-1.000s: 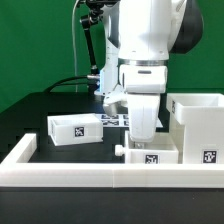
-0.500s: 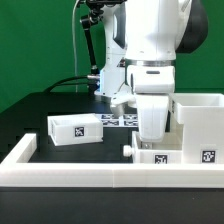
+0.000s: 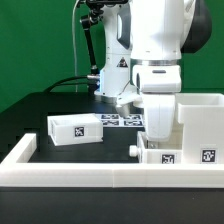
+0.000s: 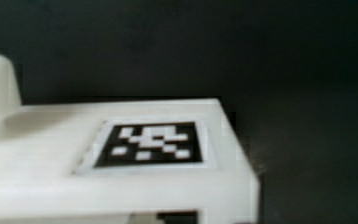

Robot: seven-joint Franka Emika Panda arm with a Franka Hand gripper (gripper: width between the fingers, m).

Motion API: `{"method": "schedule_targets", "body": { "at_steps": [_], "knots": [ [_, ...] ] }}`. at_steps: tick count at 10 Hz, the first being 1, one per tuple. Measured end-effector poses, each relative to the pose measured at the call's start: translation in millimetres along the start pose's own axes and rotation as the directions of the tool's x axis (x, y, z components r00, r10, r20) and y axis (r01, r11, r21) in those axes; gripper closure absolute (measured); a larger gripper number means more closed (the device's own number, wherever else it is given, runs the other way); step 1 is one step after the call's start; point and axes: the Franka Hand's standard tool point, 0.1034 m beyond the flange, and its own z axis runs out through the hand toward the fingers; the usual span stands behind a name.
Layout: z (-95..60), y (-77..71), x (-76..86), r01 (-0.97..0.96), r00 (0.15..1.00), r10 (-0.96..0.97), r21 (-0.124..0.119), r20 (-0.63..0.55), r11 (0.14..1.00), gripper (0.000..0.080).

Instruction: Assemble drawer

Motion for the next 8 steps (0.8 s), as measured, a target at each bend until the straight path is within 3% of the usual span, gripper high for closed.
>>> {"method": "schedule_targets", "body": {
  "at_steps": [2, 3, 4, 6, 7, 8],
  "knots": [
    [-1.1, 0.4, -0.1, -0.006, 1.0, 0.006, -0.001, 0.0, 1.0, 0.0753],
    [-4.7, 1.8, 0.4, -0.015, 1.0, 0.015, -0.007, 0.0, 1.0, 0.0563],
    [-7.4, 3.0, 2.2, -0.016, 1.0, 0.016, -0.008, 0.0, 1.0, 0.0563],
    [-16.9, 6.5, 2.7, -0.017, 1.0, 0.017, -0.011, 0.002, 1.0, 0.0219],
    [-20.2, 7.6, 2.1, -0.018, 1.0, 0.018, -0.013, 0.002, 1.0, 0.0219],
    [-26.2, 8.9, -2.4, -0.017, 1.0, 0.017, -0.009, 0.006, 1.0, 0.0161]
  ]
}}
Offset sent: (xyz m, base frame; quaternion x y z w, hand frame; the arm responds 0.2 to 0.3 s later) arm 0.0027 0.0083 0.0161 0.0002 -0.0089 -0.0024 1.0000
